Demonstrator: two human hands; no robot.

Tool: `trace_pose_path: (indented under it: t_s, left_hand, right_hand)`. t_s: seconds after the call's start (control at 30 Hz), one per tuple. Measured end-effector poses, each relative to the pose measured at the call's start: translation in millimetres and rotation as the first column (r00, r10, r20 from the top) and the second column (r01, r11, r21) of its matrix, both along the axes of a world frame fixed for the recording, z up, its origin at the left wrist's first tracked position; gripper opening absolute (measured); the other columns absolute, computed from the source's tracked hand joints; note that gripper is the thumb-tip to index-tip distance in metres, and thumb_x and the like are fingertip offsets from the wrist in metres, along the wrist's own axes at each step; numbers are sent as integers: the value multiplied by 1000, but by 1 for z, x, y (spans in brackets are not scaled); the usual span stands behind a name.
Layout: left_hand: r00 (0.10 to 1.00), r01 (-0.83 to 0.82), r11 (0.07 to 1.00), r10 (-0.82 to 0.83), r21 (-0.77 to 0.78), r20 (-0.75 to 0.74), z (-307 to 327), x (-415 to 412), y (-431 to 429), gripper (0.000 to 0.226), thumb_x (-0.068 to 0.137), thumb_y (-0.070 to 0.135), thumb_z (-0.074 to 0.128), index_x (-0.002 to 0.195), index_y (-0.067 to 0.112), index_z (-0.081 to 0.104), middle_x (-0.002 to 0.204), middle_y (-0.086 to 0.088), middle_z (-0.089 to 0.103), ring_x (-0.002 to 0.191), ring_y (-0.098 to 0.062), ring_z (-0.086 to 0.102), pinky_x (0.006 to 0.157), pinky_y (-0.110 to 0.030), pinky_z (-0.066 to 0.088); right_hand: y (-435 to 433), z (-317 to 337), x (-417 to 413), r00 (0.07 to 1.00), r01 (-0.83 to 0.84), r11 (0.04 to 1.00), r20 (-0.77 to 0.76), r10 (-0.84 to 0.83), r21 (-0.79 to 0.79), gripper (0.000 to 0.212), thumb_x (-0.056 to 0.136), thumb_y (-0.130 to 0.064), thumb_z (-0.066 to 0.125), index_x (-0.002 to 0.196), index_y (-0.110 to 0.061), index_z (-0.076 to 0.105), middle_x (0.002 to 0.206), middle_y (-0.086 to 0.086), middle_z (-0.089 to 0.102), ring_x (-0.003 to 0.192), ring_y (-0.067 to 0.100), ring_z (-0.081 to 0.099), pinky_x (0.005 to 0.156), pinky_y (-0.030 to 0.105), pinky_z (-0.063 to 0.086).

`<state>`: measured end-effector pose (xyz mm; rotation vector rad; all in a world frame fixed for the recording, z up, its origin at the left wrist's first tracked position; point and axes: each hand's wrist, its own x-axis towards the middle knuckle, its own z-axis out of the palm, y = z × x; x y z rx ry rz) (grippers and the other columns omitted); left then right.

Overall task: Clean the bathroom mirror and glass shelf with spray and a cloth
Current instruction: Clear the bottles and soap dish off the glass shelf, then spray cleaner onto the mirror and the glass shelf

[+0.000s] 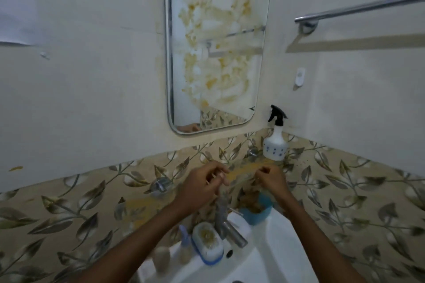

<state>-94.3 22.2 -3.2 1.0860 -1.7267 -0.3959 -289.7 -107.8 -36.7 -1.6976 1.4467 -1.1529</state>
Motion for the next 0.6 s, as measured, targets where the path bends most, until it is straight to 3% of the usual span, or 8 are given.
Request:
trace_pose_path:
  t_s: [0.13, 0.2, 0.23, 0.3, 0.37, 0.43, 0.53, 0.6]
  left_hand:
    - [998, -67, 997, 67, -45, 2, 42, 4, -30, 20, 91, 5, 50, 90, 22, 60, 76, 3, 70, 49, -10, 59, 48, -17, 45]
    - [993, -113, 993, 111, -45, -37, 62, 9, -45, 19, 91, 3, 48, 92, 17, 61, 79, -1, 70, 50, -10, 59, 47, -18, 44]
    - [990, -133, 990, 131, -39, -55, 69, 11, -50, 19, 92, 4, 47, 93, 17, 61, 80, -2, 70, 51, -10, 59, 47, -19, 45]
    - [983, -165, 985, 161, -44, -86, 84, 14, -62, 20, 93, 4, 47, 91, 19, 60, 81, -2, 70, 50, -10, 59, 46, -21, 46]
    - [975, -189, 980, 181, -55, -128, 96, 16, -72, 23, 92, 2, 46, 88, 19, 60, 81, -3, 70, 50, -11, 58, 49, -27, 46]
    - [973, -189, 980, 177, -71, -149, 104, 19, -81, 22, 92, 1, 46, 89, 16, 61, 76, -1, 71, 49, -13, 57, 52, -31, 47]
    - [978, -169, 980, 153, -109, -139, 114, 23, -91, 19, 92, 0, 46, 92, 11, 62, 75, 1, 72, 48, -13, 57, 50, -30, 49]
    - [978, -170, 978, 153, -118, -143, 118, 26, -96, 20, 92, 0, 46, 92, 12, 63, 77, -1, 72, 49, -12, 57, 48, -29, 48]
  right_hand:
    - [-43, 35, -12, 994, 96, 989, 54, -90, -112, 37, 84, -3, 52, 53, -16, 35, 53, 6, 37, 54, 18, 37, 56, 29, 28]
    - [-66, 52, -18, 975, 211, 968, 100, -198, -138, 35, 84, -3, 52, 54, -14, 39, 59, 7, 44, 60, 21, 42, 60, 30, 32]
    - [-75, 59, -21, 959, 266, 956, 131, -250, -123, 26, 85, -4, 53, 61, -11, 48, 69, 11, 52, 68, 24, 49, 64, 31, 37]
    - [-102, 69, -30, 939, 319, 944, 164, -302, -90, 11, 87, -9, 57, 94, -3, 62, 100, 18, 62, 92, 33, 58, 77, 34, 44]
    - [-131, 75, -36, 943, 319, 946, 116, -311, -59, 39, 87, -15, 59, 124, -3, 52, 126, 19, 55, 114, 37, 52, 93, 40, 44]
    - [-155, 80, -37, 950, 307, 951, 78, -303, -40, 51, 86, -18, 60, 133, -8, 43, 135, 17, 49, 121, 38, 46, 100, 45, 41]
    - [-184, 84, -32, 949, 291, 956, 117, -292, 18, 48, 88, -16, 55, 132, -6, 40, 126, 19, 54, 113, 38, 52, 93, 45, 46]
    - [-198, 84, -27, 943, 278, 959, 175, -284, 56, 42, 90, -12, 51, 130, -2, 43, 113, 22, 59, 96, 36, 58, 79, 41, 50]
